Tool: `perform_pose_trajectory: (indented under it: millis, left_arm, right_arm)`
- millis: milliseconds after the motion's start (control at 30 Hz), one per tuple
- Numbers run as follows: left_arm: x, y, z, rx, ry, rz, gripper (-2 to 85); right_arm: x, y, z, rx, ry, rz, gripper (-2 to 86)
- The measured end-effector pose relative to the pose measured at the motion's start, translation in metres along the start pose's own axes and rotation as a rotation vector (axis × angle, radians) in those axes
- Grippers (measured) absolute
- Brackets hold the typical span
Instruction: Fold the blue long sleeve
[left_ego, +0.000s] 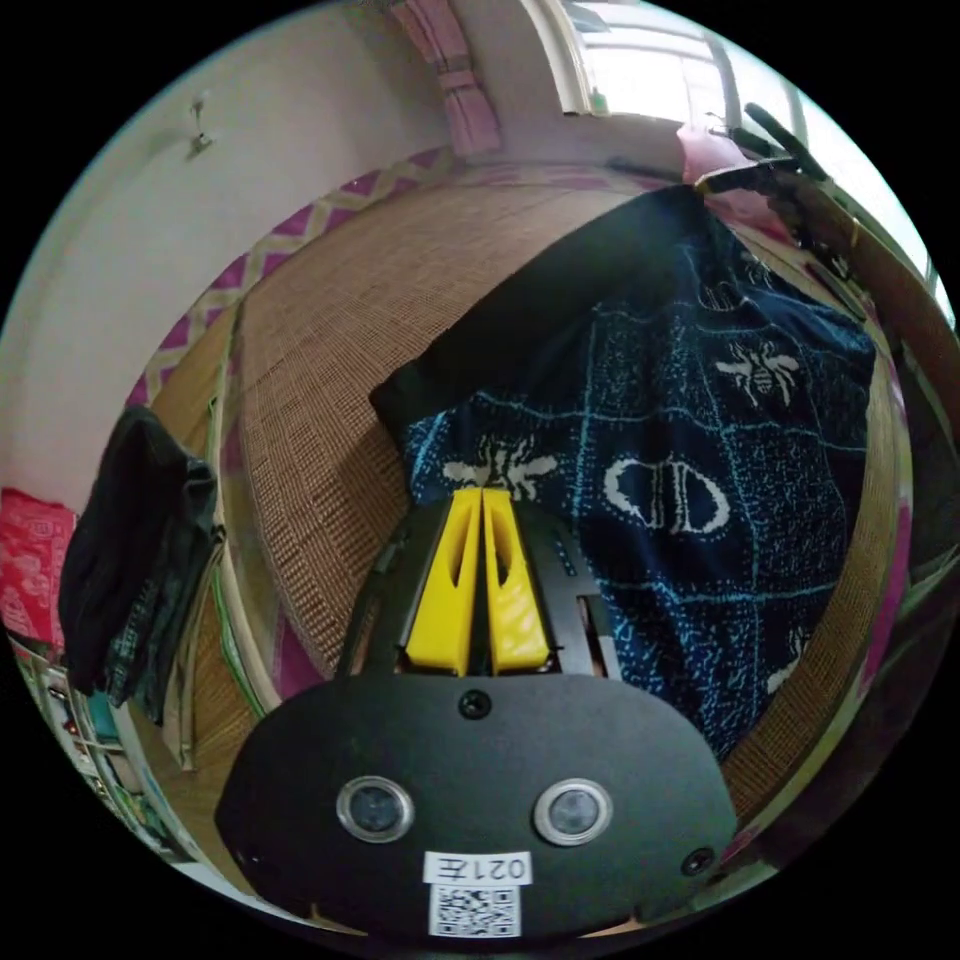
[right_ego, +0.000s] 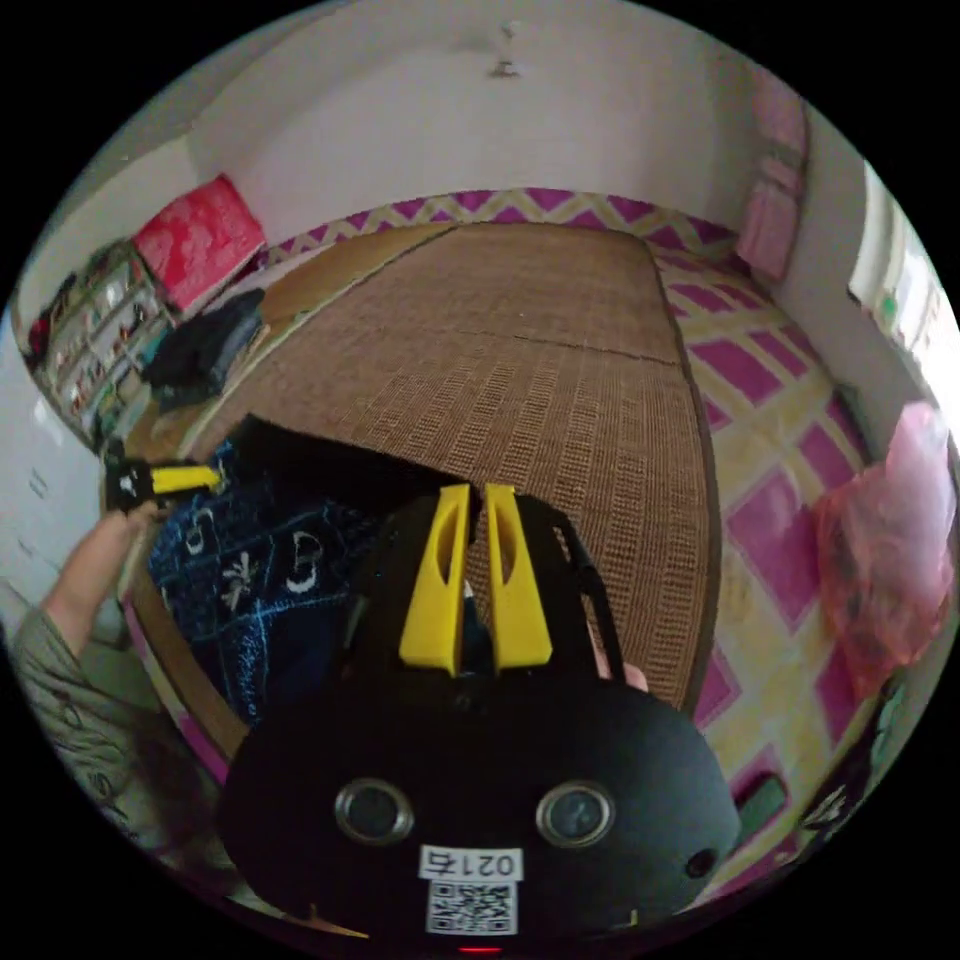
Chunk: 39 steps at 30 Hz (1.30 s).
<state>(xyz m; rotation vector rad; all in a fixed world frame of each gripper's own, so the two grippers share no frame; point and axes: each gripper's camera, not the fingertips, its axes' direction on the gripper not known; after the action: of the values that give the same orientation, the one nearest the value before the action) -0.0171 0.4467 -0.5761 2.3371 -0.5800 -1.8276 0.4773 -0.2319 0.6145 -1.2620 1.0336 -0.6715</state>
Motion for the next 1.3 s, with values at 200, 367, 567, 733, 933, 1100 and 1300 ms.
perform_pose_trajectory:
  millis: [200,367,567,733,933,1100,1300]
  left_arm:
    - [-0.016,0.028,-0.02,0.008,0.068,-0.107,-1.0]
    - [0.01,0.064,-0.081,0.19,0.234,-0.045,-0.9]
    - [0.043,0.121,-0.085,0.044,0.006,-0.01,-0.9]
    - [0.008,0.189,-0.144,0.176,0.134,-0.29,0.0]
    - [-0.033,0.28,-0.17,0.212,0.447,-0.573,10.7]
    - [-0.031,0.311,-0.172,0.218,0.513,-0.571,11.4]
    - [-0.022,0.338,-0.198,0.241,0.486,-0.515,-0.4]
  right_arm:
    - [0.037,0.026,-0.041,0.099,-0.104,0.055,-0.5]
    - [-0.046,0.074,-0.05,-0.066,-0.117,-0.303,-0.7]
    - [-0.07,0.158,-0.005,-0.286,0.35,-0.389,-0.6]
    - [-0.016,0.196,-0.11,-0.09,0.168,-0.089,0.9]
    - [0.058,0.269,-0.164,-0.036,-0.338,0.142,10.8]
    - [0.087,0.292,-0.152,-0.065,-0.491,0.147,8.3]
    - [0.098,0.307,-0.193,0.074,-0.433,0.07,0.7]
